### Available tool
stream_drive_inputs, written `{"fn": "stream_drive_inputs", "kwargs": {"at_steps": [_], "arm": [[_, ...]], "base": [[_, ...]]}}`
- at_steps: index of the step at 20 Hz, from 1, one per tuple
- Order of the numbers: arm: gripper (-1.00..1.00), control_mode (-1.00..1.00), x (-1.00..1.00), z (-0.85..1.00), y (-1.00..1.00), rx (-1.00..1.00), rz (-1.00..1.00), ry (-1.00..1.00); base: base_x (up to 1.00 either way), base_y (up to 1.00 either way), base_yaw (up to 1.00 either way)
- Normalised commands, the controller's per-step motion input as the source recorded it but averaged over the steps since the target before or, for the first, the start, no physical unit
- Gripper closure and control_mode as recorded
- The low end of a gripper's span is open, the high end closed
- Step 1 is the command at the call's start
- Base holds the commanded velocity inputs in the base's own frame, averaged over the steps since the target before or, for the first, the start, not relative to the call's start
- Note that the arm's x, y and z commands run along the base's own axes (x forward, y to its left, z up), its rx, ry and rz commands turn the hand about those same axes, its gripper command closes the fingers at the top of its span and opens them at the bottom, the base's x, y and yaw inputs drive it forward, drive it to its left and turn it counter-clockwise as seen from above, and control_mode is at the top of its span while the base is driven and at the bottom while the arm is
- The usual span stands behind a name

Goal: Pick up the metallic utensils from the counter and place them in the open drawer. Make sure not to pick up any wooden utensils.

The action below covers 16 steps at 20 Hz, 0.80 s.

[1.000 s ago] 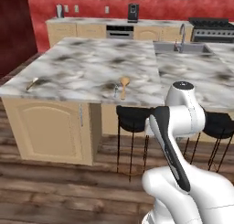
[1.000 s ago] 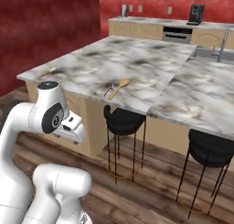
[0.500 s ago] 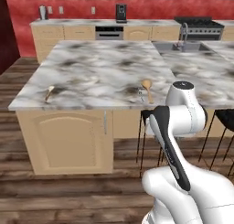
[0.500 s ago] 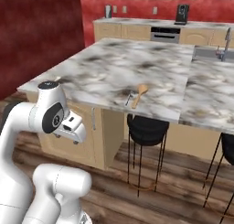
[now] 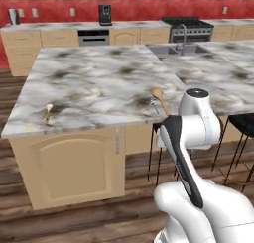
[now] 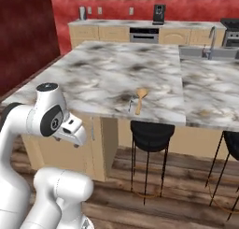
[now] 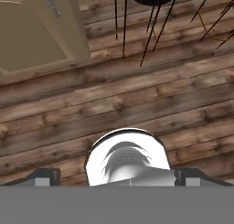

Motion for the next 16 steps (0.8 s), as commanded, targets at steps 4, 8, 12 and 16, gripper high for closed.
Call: {"fn": "stream_drive_inputs", "kwargs": {"at_steps": [4, 8, 12, 16], "arm": [[-1.0, 1.0, 0.0, 0.0, 0.0, 0.0, 0.0, 0.0], [-1.0, 1.0, 0.0, 0.0, 0.0, 0.0, 0.0, 0.0], [-1.0, 1.0, 0.0, 0.0, 0.0, 0.0, 0.0, 0.0], [-1.0, 1.0, 0.0, 0.0, 0.0, 0.0, 0.0, 0.0]], "base": [[0.71, -0.15, -0.16], [0.63, 0.05, -0.11], [0.61, 0.16, -0.12], [0.57, 0.03, -0.08]]}}
